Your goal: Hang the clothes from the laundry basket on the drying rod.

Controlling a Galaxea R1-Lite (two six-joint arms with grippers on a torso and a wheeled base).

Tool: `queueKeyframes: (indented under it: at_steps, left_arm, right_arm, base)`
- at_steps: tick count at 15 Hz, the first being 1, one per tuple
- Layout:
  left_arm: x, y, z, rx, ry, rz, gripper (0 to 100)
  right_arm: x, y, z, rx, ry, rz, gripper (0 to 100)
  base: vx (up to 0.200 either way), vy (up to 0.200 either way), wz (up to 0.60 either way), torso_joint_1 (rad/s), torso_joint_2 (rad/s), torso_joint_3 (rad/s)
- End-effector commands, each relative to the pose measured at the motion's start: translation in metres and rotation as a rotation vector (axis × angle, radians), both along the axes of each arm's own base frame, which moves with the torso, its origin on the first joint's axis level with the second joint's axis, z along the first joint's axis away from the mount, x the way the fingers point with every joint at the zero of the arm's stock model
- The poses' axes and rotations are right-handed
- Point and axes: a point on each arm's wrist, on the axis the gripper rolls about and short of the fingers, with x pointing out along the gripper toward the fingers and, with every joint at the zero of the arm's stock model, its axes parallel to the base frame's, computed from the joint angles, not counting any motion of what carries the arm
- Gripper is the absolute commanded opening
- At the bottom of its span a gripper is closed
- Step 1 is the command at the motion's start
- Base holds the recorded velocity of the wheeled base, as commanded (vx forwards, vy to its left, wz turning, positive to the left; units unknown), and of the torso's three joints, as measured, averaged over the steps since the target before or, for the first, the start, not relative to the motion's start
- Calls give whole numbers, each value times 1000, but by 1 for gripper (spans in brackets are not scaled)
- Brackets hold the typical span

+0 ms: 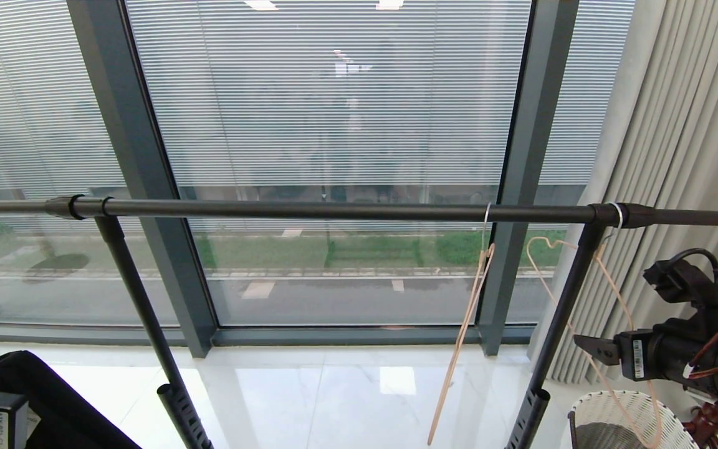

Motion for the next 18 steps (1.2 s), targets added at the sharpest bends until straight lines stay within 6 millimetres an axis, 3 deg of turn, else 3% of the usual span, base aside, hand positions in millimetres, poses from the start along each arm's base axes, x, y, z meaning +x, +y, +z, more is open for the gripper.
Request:
queueKeyframes:
  at_steps: [1,2,3,13,18]
  left_arm:
    - [-2,0,-1,-1,-2,0,0]
    - [-4,1,-3,-1,-2,0,0]
    - [-6,1,-5,-1,-4,0,0]
    - [-16,3,-10,-3,-20,0,0]
    - [-16,3,-10,-3,-21,0,0]
  right_arm:
    - [1,0,-1,-1,0,1,100]
    - [1,0,-1,0,1,0,100]
    - [1,0,-1,0,2,0,0]
    - [1,0,0,19,-3,-13,0]
    - [-8,-4,13,26,-74,-89,0]
  base:
    - [0,0,0,0,0,0]
    - [0,0,0,0,0,0]
    - [0,0,0,0,0,0]
    - [0,0,0,0,0,0]
    - [0,0,0,0,0,0]
